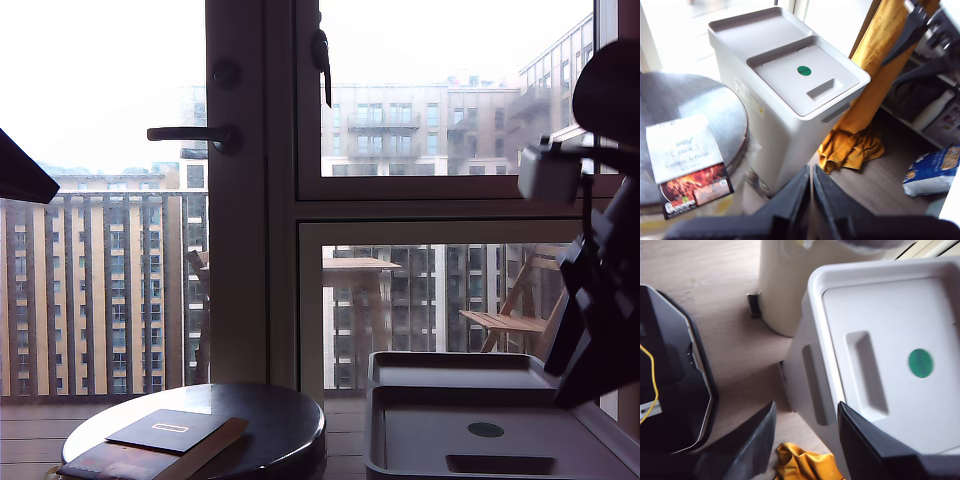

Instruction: First open the recycling bin's lid, then pick the cardboard sleeve and place it inside the bin before closing the lid

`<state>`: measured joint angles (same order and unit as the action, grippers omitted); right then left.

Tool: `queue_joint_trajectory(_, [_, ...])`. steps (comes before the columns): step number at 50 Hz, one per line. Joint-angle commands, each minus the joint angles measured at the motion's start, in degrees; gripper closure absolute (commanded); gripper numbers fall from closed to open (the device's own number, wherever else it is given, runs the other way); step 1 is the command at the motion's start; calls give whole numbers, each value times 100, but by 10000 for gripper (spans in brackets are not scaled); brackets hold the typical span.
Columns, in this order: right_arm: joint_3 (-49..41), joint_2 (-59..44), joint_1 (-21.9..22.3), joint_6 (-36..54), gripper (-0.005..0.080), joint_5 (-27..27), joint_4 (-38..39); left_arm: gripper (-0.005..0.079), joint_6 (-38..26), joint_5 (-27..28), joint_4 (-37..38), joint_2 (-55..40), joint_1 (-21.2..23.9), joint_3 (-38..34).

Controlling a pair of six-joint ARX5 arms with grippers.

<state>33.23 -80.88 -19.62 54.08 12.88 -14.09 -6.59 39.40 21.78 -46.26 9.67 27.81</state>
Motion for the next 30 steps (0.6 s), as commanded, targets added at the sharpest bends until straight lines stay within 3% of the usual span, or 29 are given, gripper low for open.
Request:
queue_joint_trajectory(1, [238, -304, -24, 22, 399, -2, 85, 761, 286, -57, -72, -31, 11, -31])
queue_joint_trajectory(13, [737, -1207, -26, 153, 399, -50, 105, 761, 1252, -520, -203, -52, 11, -31])
queue_joint_trajectory(30, [1003, -1917, -24, 573, 399, -118, 188, 761, 1412, -782, -229, -426, 11, -31])
